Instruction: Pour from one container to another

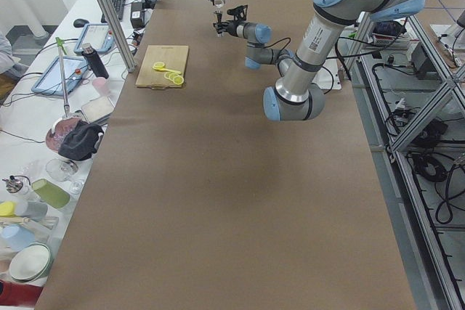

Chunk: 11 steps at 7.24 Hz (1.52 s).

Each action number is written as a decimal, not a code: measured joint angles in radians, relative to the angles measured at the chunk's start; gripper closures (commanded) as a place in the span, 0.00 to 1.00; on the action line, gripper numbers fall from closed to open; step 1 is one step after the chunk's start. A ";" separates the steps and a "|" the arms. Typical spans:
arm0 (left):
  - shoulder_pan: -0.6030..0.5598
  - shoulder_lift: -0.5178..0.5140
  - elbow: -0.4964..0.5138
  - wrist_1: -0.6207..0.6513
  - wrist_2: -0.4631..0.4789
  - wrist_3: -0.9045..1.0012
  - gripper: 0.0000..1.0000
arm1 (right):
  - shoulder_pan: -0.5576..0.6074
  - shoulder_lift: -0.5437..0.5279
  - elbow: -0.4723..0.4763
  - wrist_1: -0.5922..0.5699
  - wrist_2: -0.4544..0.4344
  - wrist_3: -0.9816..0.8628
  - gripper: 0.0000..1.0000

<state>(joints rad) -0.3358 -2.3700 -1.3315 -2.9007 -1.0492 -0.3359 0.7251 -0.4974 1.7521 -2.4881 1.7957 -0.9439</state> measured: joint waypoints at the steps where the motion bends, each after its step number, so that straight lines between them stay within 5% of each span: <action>1: -0.001 0.000 0.000 0.000 0.000 0.000 1.00 | -0.003 0.003 -0.004 -0.012 -0.013 -0.010 1.00; 11: -0.002 0.001 0.000 0.000 0.001 0.000 1.00 | -0.033 0.089 -0.137 -0.081 -0.088 -0.103 1.00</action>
<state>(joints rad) -0.3375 -2.3690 -1.3315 -2.9007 -1.0481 -0.3359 0.6925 -0.4083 1.6155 -2.5695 1.7080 -1.0468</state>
